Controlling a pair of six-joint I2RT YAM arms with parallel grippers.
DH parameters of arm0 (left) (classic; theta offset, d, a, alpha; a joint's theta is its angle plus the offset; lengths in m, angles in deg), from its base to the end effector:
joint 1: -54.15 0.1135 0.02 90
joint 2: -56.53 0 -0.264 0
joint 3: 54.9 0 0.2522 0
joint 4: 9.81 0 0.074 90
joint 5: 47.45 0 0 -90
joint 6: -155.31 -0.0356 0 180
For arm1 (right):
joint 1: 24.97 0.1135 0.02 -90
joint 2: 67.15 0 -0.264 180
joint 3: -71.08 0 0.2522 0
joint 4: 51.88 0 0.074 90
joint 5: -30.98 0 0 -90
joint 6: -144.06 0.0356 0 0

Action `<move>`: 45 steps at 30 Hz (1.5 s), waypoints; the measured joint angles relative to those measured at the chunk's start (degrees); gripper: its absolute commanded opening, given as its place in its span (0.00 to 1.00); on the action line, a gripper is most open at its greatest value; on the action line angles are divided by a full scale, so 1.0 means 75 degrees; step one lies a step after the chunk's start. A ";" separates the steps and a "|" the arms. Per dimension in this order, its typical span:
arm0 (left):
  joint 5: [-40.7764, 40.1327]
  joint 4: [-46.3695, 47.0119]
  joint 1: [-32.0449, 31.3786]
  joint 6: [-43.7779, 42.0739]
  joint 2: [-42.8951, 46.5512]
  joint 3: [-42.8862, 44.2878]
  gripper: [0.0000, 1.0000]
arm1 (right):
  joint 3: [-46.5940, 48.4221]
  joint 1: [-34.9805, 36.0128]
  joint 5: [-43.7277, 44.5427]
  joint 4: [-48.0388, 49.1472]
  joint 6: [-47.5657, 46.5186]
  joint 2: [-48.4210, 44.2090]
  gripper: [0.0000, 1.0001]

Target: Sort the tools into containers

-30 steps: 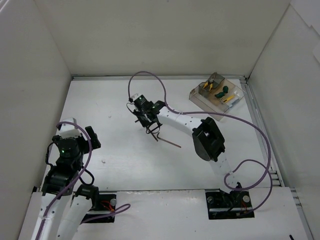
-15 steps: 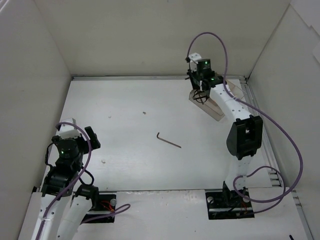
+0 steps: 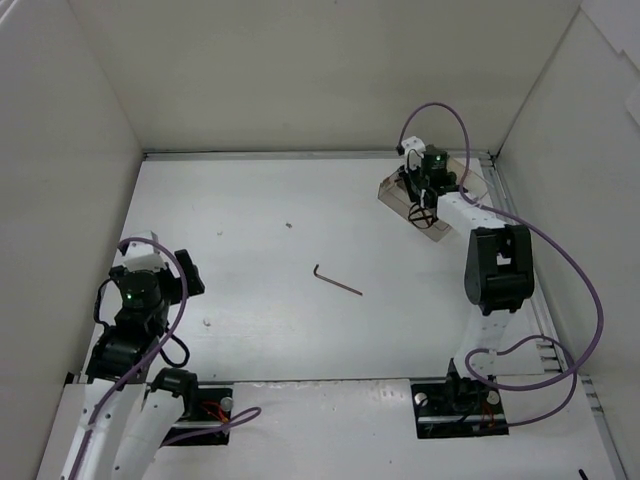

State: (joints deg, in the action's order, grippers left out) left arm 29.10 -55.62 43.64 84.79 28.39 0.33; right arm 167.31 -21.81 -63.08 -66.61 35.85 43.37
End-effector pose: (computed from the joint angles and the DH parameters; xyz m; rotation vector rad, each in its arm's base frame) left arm 0.1142 -0.0128 0.3180 -0.3061 1.8655 -0.1349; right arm 0.4519 0.0275 0.2454 -0.4276 2.0326 -0.0872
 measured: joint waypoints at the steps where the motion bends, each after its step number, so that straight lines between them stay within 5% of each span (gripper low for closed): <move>1: 0.0015 0.0003 -0.0003 -0.0003 -0.0020 0.0000 1.00 | -0.0105 -0.0061 -0.0067 0.0093 0.0006 0.0003 0.00; 11: 0.0052 0.0096 -0.0003 -0.0114 -0.0146 0.0000 1.00 | 0.0023 -0.0941 -0.0930 0.0688 -0.0201 0.0009 0.00; 45: 0.0076 0.0143 -0.0003 -0.0172 -0.0385 0.0000 1.00 | -0.0396 -0.0667 -0.1798 0.0227 -0.1300 0.0026 0.02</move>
State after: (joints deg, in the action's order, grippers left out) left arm 29.67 -54.55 43.62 83.50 25.51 0.33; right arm 164.34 -26.82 -76.56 -64.91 26.10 43.56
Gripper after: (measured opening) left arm 0.996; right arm 0.067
